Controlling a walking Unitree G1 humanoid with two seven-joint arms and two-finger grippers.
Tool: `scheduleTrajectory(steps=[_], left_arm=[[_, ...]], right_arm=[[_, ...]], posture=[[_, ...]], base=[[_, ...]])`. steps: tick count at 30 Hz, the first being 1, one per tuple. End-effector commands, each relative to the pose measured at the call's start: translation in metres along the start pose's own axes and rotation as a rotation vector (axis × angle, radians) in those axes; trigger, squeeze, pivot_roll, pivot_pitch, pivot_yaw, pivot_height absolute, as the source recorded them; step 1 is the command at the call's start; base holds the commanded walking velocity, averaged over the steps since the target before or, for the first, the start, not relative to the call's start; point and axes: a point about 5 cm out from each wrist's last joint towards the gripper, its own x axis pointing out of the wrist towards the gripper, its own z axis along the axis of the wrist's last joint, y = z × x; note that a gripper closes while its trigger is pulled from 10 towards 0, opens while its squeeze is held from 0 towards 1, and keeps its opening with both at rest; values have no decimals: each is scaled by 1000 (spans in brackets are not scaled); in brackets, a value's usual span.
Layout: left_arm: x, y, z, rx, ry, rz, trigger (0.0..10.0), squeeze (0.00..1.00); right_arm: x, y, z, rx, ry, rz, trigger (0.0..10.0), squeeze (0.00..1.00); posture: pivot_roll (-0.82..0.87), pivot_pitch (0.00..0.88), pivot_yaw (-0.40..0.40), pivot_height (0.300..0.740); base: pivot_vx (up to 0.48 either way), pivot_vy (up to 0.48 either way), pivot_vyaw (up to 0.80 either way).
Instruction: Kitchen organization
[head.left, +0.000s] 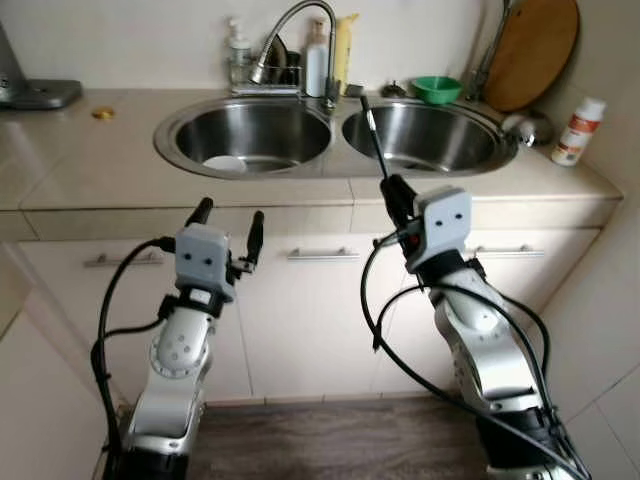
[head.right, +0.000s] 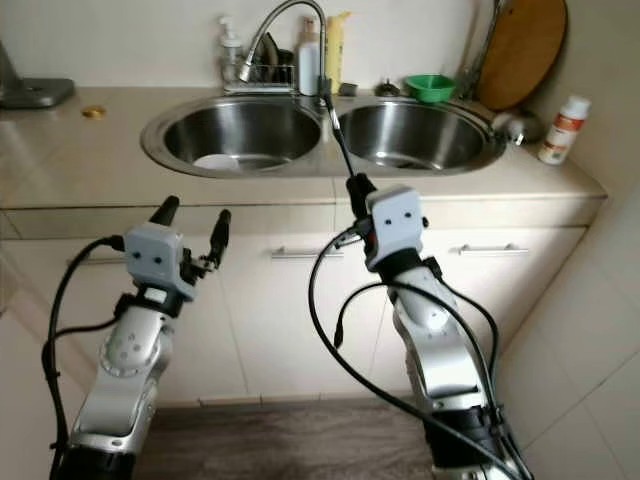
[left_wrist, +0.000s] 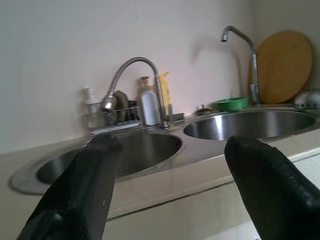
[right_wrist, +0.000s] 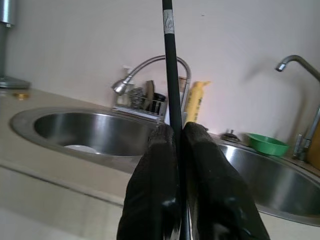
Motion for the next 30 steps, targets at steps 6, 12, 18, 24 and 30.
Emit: scheduleTrajectory(steps=[6,12,18,24,30], left_arm=[[2,4,3,25,-16,2,10000,0],[3,5,4,28,-19,4,10000,0],[2,4,4,28,-19,5,10000,0],[4,5,5,31,-24,10,10000,0],[4,6,6,20,-31,23,10000,0]], right_arm=[[3,-2,3,22,-21,-26,0,0],[6,-9,4,15,-26,-65,0,0],[7,-13,4,9,-28,-90,0,0],[15,-32,6,28,-23,-152,0,0],[26,-55,16,39,-60,-240,0,0]], posture=[[89,0,-30,740],[92,0,-35,740],[95,0,-40,740],[103,0,-43,740],[110,0,-45,740]], base=[[454,0,0],[454,0,0],[454,0,0],[440,0,0],[111,0,0]])
